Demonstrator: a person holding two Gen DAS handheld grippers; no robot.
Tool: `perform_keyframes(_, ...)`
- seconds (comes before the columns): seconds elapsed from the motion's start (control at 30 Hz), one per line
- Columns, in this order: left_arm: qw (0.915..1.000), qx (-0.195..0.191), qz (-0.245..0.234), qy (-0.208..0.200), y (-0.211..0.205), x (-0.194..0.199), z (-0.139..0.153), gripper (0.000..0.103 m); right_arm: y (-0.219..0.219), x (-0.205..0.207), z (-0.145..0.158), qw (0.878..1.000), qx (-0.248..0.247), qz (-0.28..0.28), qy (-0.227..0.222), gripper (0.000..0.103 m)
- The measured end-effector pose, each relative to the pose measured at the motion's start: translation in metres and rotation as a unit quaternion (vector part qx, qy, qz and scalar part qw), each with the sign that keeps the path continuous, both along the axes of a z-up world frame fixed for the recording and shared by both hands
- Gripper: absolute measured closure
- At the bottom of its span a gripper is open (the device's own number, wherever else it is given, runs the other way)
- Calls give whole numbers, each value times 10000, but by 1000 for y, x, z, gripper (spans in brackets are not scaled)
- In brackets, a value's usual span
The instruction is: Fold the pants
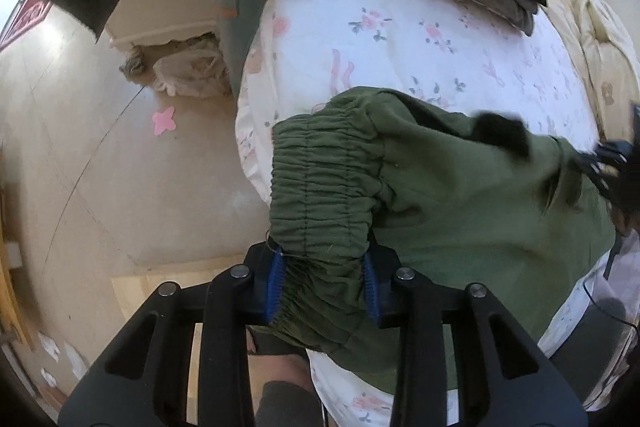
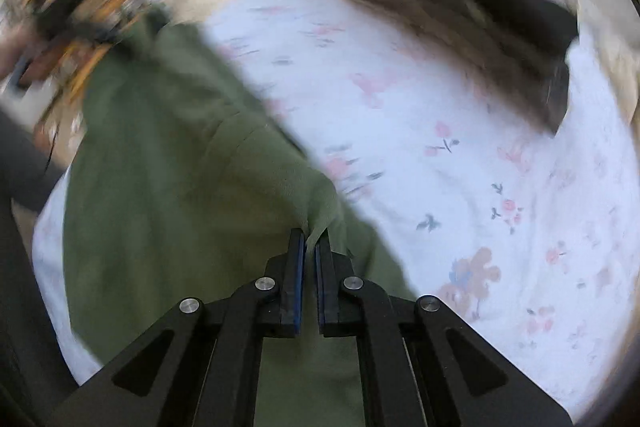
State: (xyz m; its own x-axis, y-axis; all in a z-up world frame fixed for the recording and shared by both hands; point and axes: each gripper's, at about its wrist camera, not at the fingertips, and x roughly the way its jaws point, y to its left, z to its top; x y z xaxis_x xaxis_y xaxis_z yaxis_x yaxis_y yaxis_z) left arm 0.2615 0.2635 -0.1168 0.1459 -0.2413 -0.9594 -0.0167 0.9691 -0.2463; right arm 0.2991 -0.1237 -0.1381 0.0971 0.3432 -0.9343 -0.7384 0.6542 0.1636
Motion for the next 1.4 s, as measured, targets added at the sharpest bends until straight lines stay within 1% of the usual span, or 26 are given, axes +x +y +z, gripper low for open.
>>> perform_keyframes(0.03, 9999, -52, 99, 78, 3, 1, -1, 74, 2, 13, -11, 9997, 5, -136, 221, 92)
perform_keyframes(0.07, 9998, -52, 181, 79, 5, 3, -1, 74, 6, 30, -26, 9985, -89, -307, 447, 75)
perform_keyframes(0.13, 9995, 24, 292, 94, 5, 5, -1, 72, 12, 45, -45, 9966, -517, -436, 478, 48)
perform_keyframes(0.2, 9994, 227, 220, 144, 1, 3, -1, 67, 7, 47, -39, 9974, -449, -488, 293, 50)
perform_keyframes(0.27, 9982, 582, 116, 90, -3, -2, 3, 55, -13, 42, -14, 9973, -202, -693, -112, 50)
perform_keyframes(0.33, 9924, 1227, 77, 65, -6, -9, 12, 32, -45, 33, 13, 9925, -42, -1111, -501, 50)
perform_keyframes(0.4, 9884, 1512, 51, -123, -12, -12, 24, 31, -83, 21, 29, 9801, -191, -1781, -856, 51)
perform_keyframes(0.43, 9837, 1764, 13, -349, -20, -12, 35, 31, -99, 13, 32, 9734, -323, -2086, -893, 54)
perform_keyframes(0.5, 9710, 2119, -21, -1108, -40, -10, 64, 31, -123, -7, 24, 9667, -497, -2395, -749, 65)
perform_keyframes(0.53, 9668, 2174, -53, -1340, -47, -8, 72, 31, -130, -16, 16, 9656, -595, -2450, -632, 71)
perform_keyframes(0.57, 9634, 2197, -83, -1535, -57, -6, 79, 31, -132, -22, 8, 9657, -661, -2453, -536, 72)
perform_keyframes(0.6, 9653, 2043, -110, -1621, -63, -3, 81, 30, -134, -29, -1, 9657, -734, -2440, -503, 72)
perform_keyframes(0.63, 9714, 1738, -200, -1607, -69, 1, 77, 30, -136, -35, -13, 9645, -827, -2454, -513, 73)
perform_keyframes(0.67, 9781, 1534, -368, -1356, -76, 8, 62, 30, -139, -36, -24, 9626, -855, -2537, -422, 73)
perform_keyframes(0.7, 9816, 1557, -487, -994, -79, 17, 39, 30, -146, -36, -29, 9608, -845, -2619, -338, 74)
perform_keyframes(0.73, 9833, 1556, -505, -797, -78, 22, 23, 30, -151, -33, -42, 9568, -836, -2773, -242, 75)
perform_keyframes(0.8, 9858, 1601, -390, -308, -66, 34, -18, 30, -159, -31, -55, 9488, -784, -3049, -240, 76)
perform_keyframes(0.87, 9919, 1256, -167, -65, -50, 45, -43, 23, -164, -30, -57, 9453, -643, -3179, -339, 75)
perform_keyframes(0.9, 9914, 1306, -107, -42, -46, 47, -47, 11, -161, -31, -56, 9471, -700, -3108, -384, 75)
perform_keyframes(1.0, 9924, 1215, 35, -163, -38, 47, -28, 11, -161, -39, -47, 9500, -709, -3013, -422, 75)
perform_keyframes(1.07, 9941, 901, 429, -437, -20, 39, 2, 11, -166, -46, -34, 9495, -458, -3087, -334, 75)
perform_keyframes(1.13, 9908, 891, 875, -518, 2, 29, 22, 11, -165, -53, -15, 9522, -278, -2999, -509, 74)
perform_keyframes(1.17, 9885, 854, 1145, -499, 15, 21, 28, 11, -165, -54, -9, 9525, -207, -2983, -576, 70)
perform_keyframes(1.23, 9834, 779, 1622, -251, 42, -4, 25, 12, -165, -61, 4, 9486, 48, -3106, -599, 70)
perform_keyframes(1.3, 9792, 607, 1937, 31, 62, -29, 14, 12, -161, -67, 11, 9471, 216, -3148, -586, 70)
perform_keyframes(1.4, 9749, 284, 2173, 384, 75, -55, -8, 21, -152, -80, 17, 9485, 180, -3095, -653, 70)
